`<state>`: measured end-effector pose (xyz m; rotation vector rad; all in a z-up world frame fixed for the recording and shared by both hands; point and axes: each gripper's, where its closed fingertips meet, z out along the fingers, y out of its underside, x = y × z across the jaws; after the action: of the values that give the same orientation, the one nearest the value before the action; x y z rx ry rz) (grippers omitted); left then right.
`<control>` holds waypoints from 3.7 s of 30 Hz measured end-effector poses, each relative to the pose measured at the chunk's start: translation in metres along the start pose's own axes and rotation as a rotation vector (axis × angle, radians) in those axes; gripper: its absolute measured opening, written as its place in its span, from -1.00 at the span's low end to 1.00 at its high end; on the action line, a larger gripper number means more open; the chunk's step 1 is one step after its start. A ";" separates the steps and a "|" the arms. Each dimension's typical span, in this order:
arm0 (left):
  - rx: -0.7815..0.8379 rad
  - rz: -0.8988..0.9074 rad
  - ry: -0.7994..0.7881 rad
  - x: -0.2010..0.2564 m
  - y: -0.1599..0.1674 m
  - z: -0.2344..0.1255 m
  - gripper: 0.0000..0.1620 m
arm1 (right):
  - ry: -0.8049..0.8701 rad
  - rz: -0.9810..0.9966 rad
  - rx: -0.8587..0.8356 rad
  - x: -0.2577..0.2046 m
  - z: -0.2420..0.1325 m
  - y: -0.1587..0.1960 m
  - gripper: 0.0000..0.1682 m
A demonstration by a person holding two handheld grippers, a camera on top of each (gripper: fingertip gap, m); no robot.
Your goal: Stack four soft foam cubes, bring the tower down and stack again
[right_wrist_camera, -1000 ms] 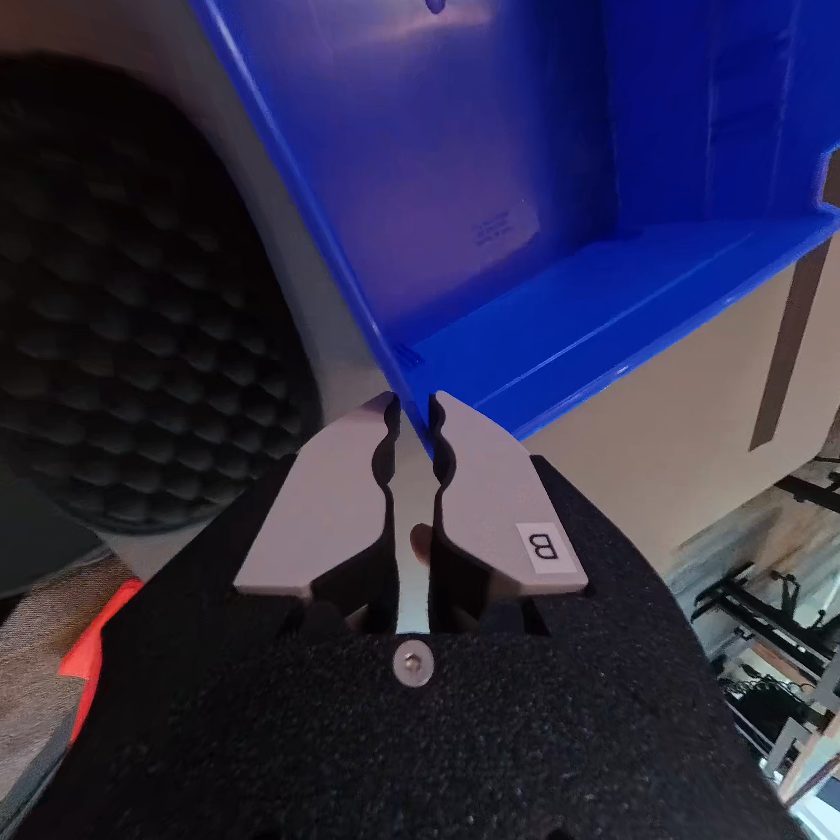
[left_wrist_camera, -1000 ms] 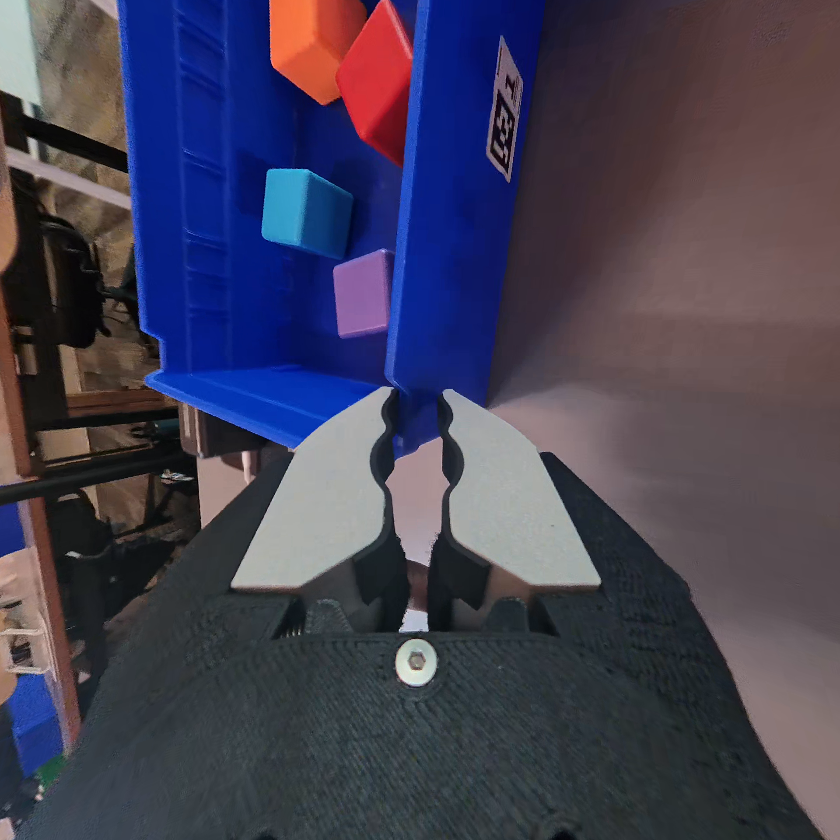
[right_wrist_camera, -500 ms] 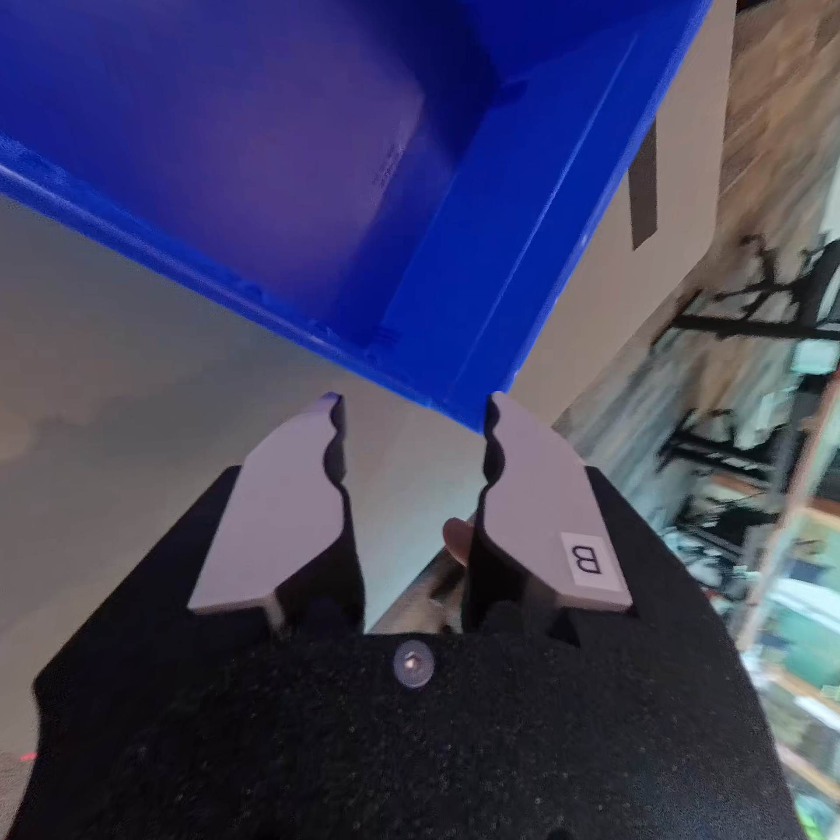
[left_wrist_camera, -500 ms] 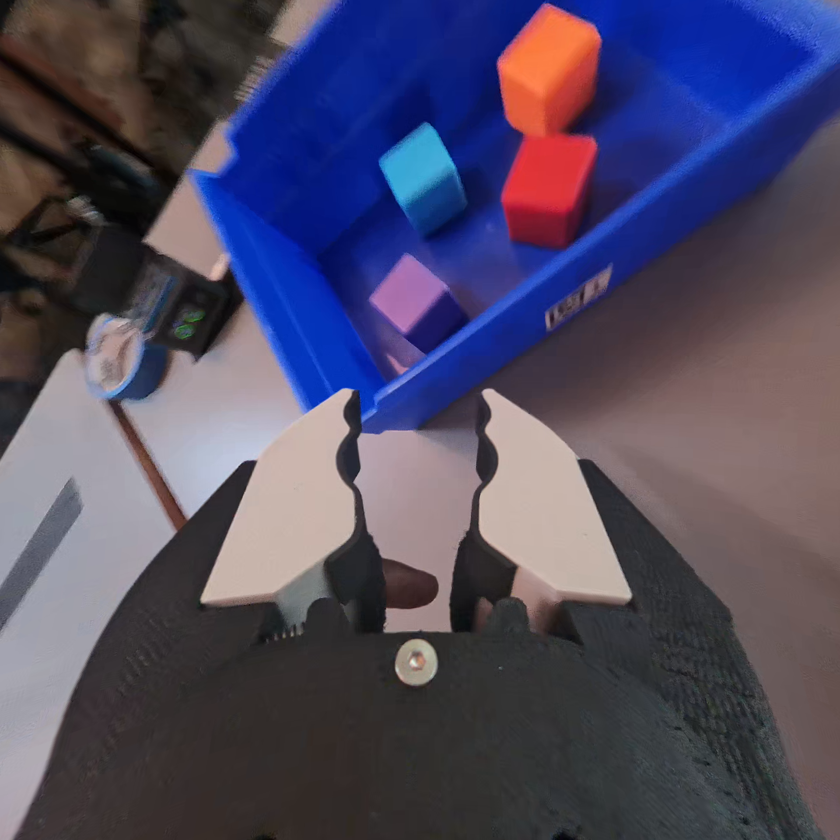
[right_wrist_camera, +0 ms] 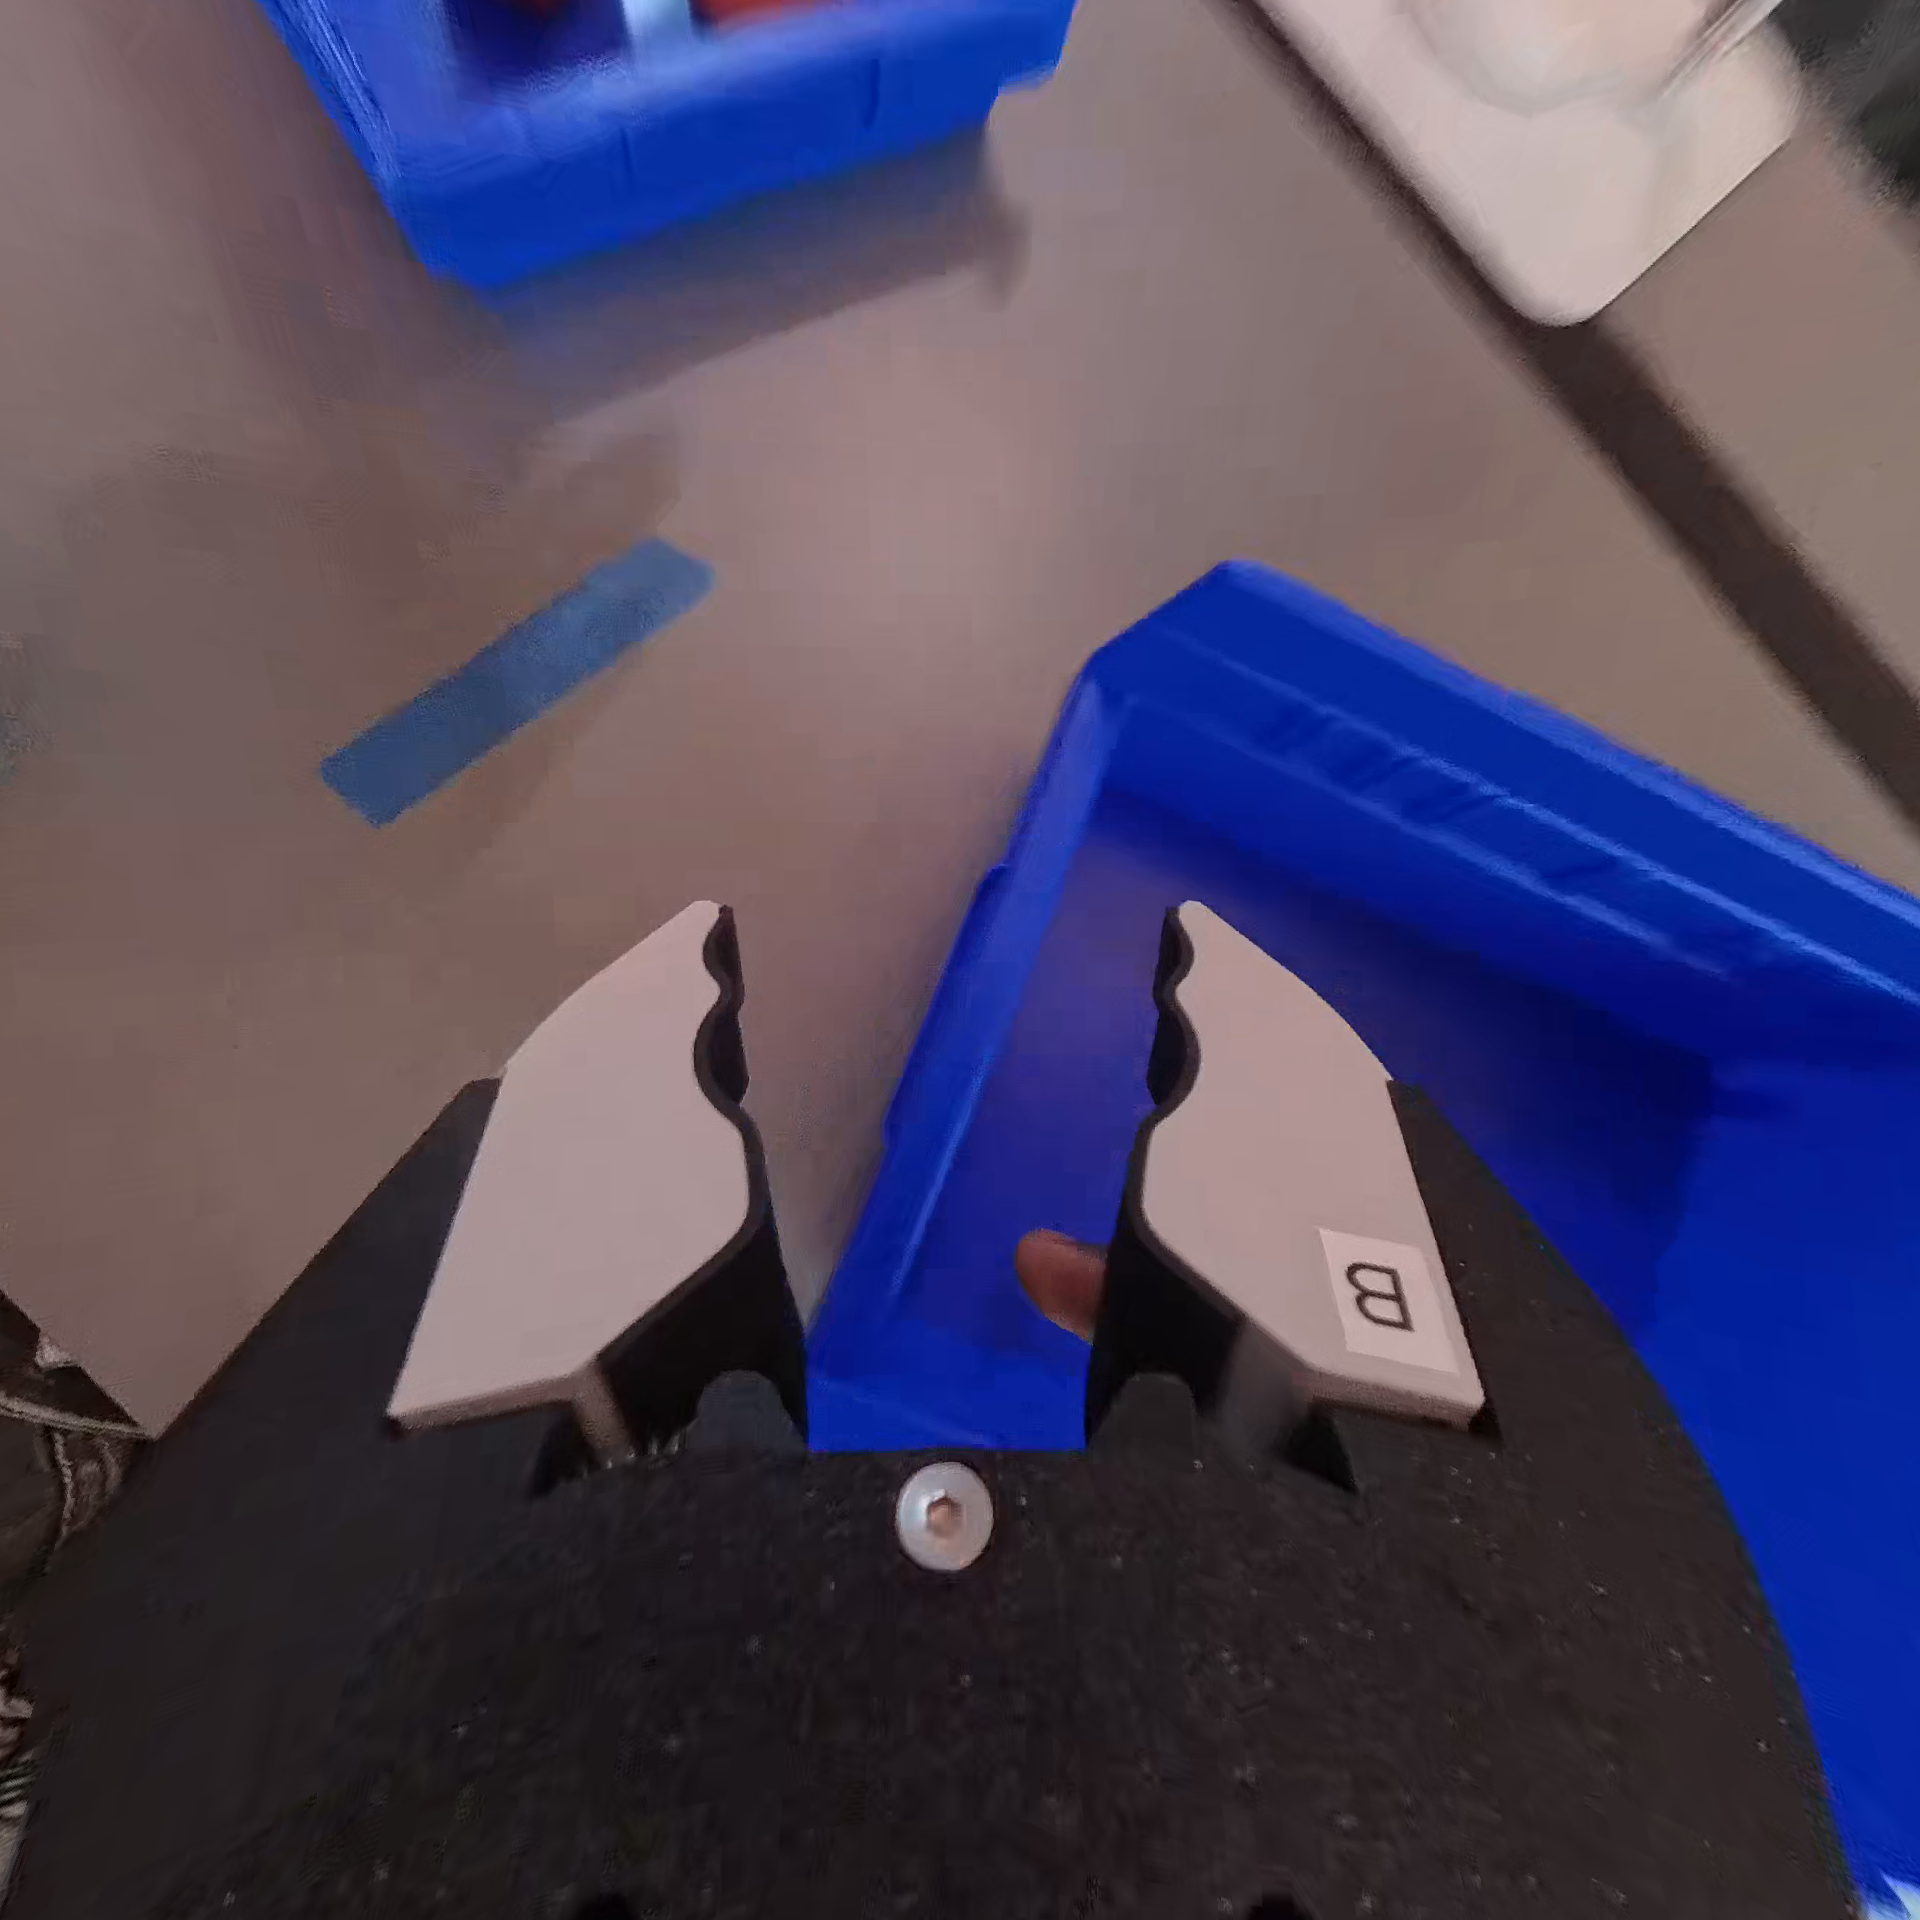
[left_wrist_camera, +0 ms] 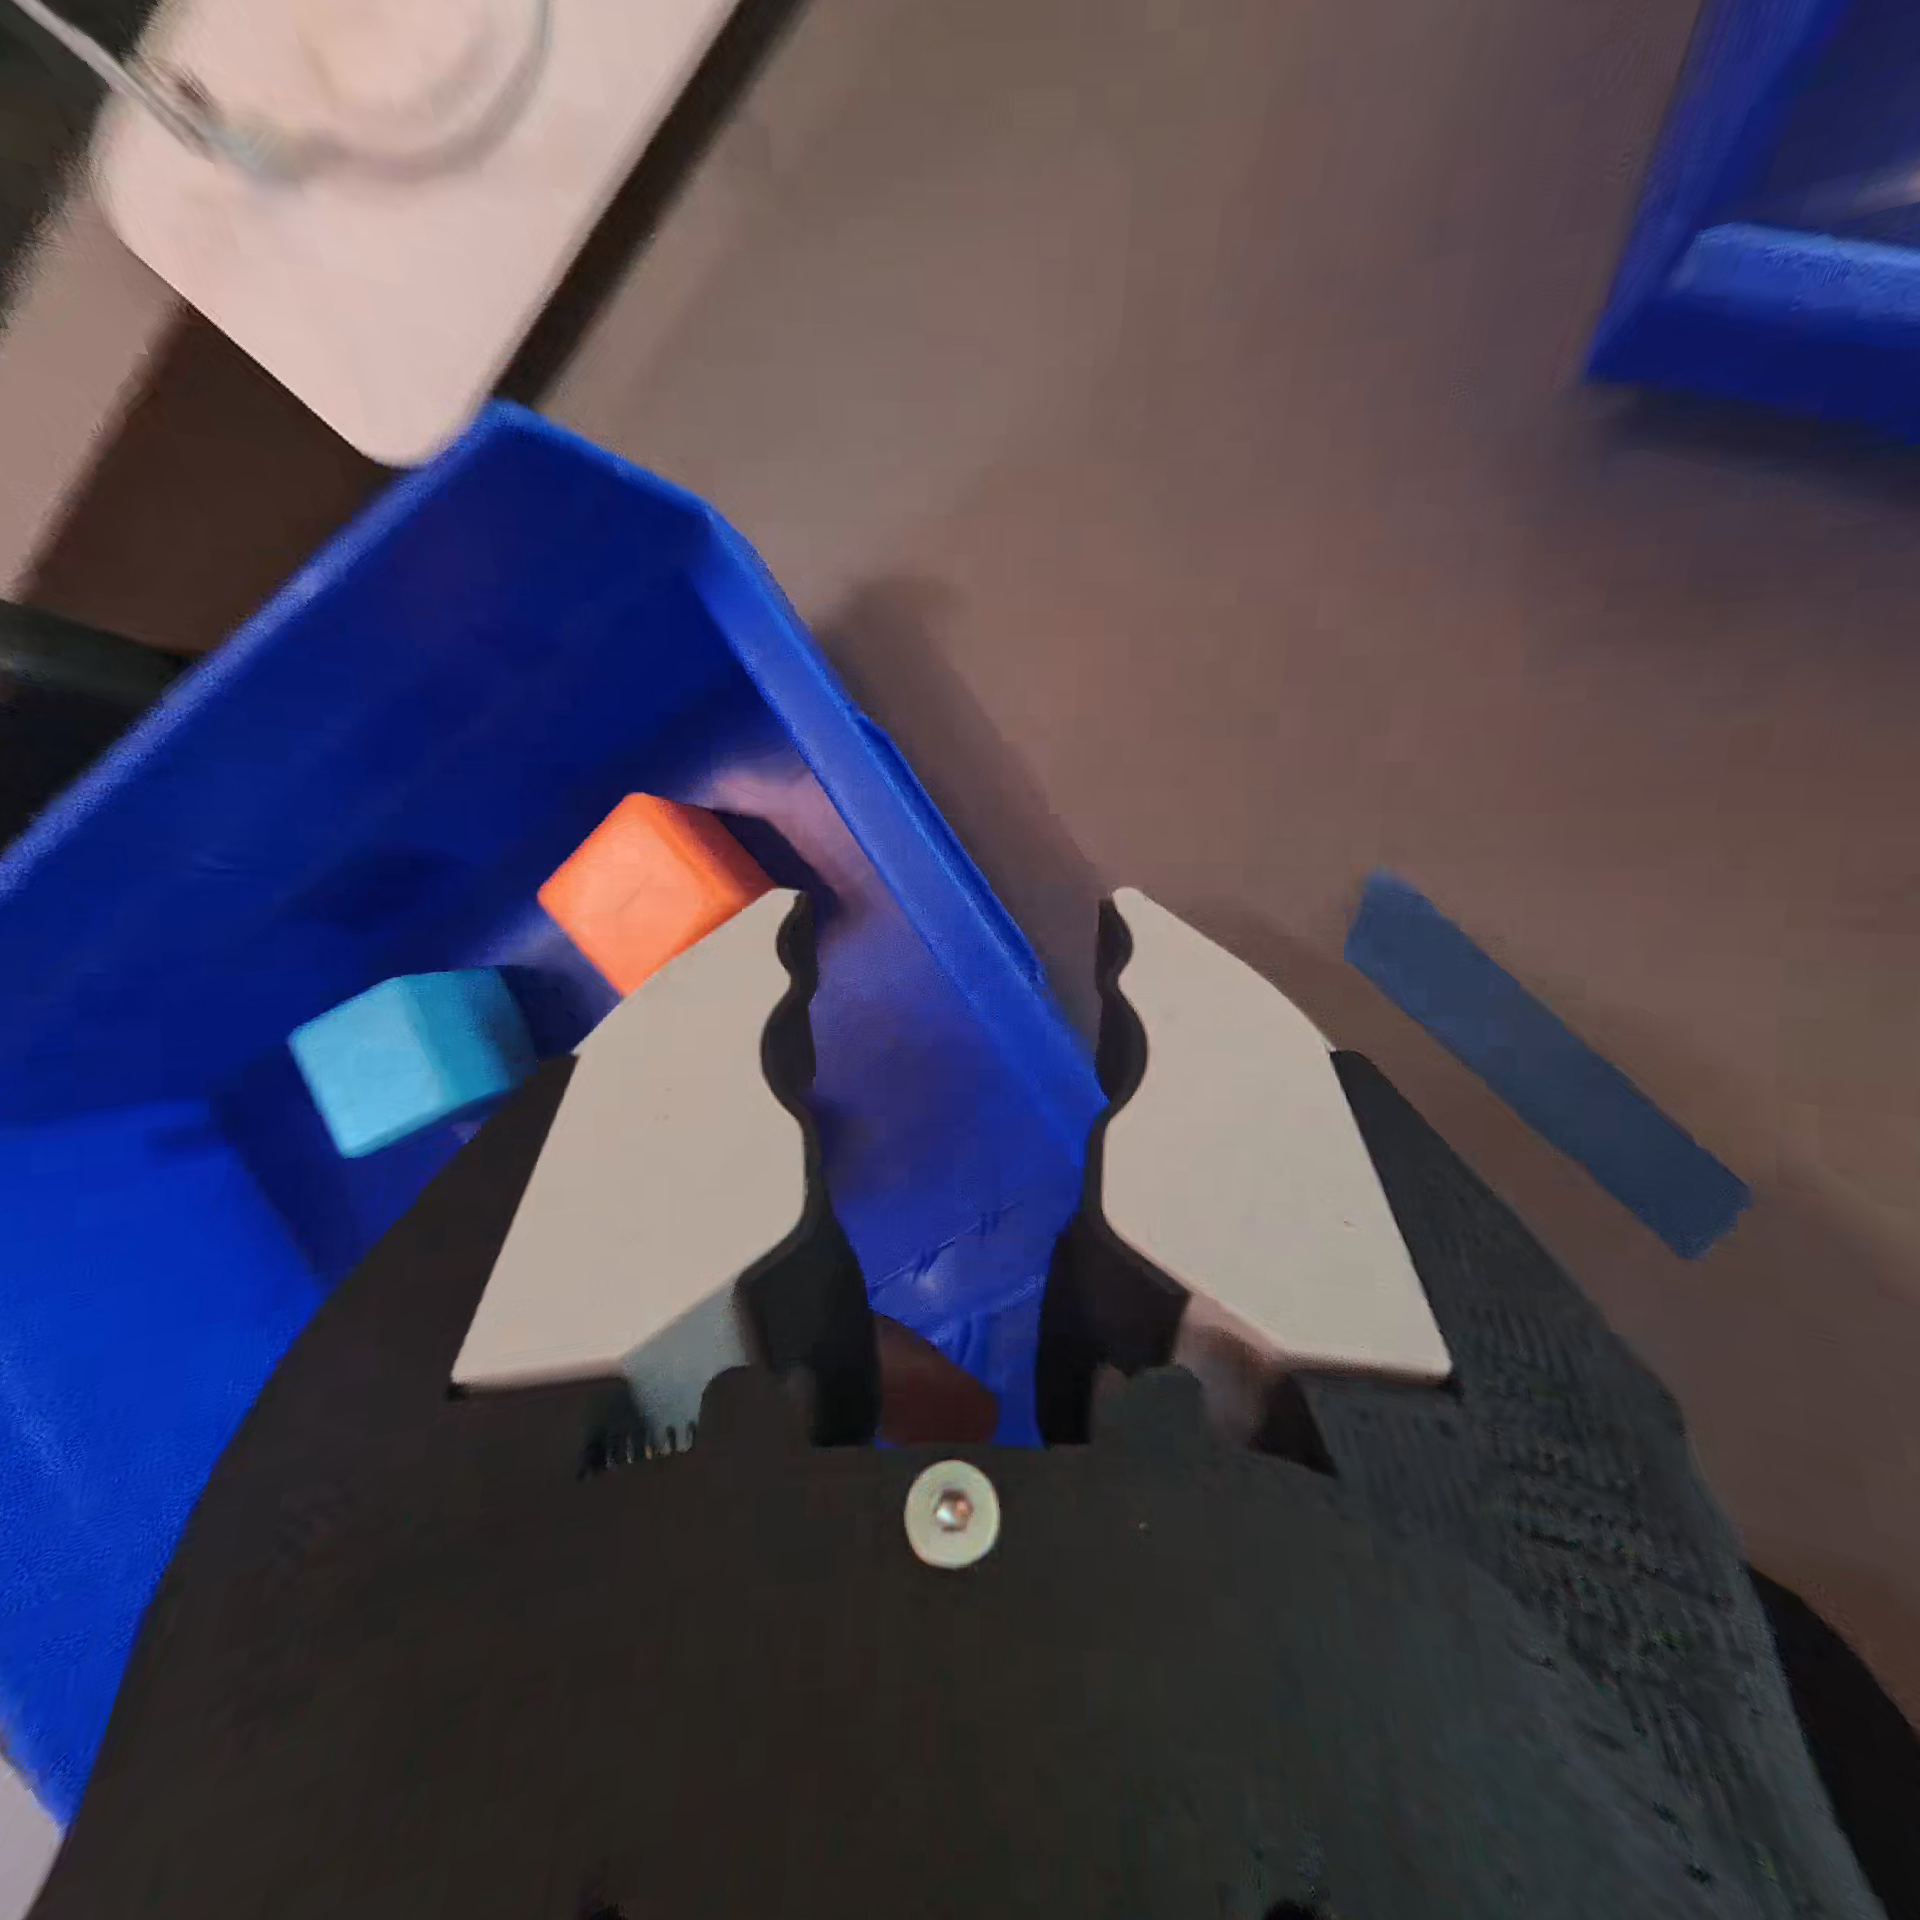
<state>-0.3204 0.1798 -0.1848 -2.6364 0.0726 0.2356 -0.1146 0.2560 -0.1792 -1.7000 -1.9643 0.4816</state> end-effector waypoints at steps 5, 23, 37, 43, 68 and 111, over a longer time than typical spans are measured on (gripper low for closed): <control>-0.198 -0.027 0.002 -0.009 0.016 0.049 -0.36 | 0.028 0.005 -0.291 0.004 0.054 0.038 -0.18; -0.288 0.421 -0.006 0.030 0.124 0.006 -0.58 | 0.021 -0.552 -0.411 0.019 0.038 0.111 -0.57; -0.289 0.465 -0.097 0.019 0.266 -0.067 -0.64 | 0.163 -0.767 -0.431 0.079 -0.011 0.191 -0.65; -0.333 0.401 -0.103 0.023 0.298 -0.085 -0.63 | 0.202 -0.788 -0.451 0.099 -0.025 0.215 -0.66; -0.309 0.336 -0.126 0.004 0.348 -0.108 -0.60 | 0.233 -0.664 -0.461 0.088 -0.043 0.242 -0.65; 0.996 -0.516 0.289 -0.015 0.164 -0.185 -0.38 | -0.194 -0.408 0.771 -0.053 -0.087 0.024 -0.23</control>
<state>-0.3220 -0.0523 -0.0981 -1.5996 -0.3129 -0.2959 -0.0395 0.2033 -0.1287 -0.7804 -1.8276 1.0952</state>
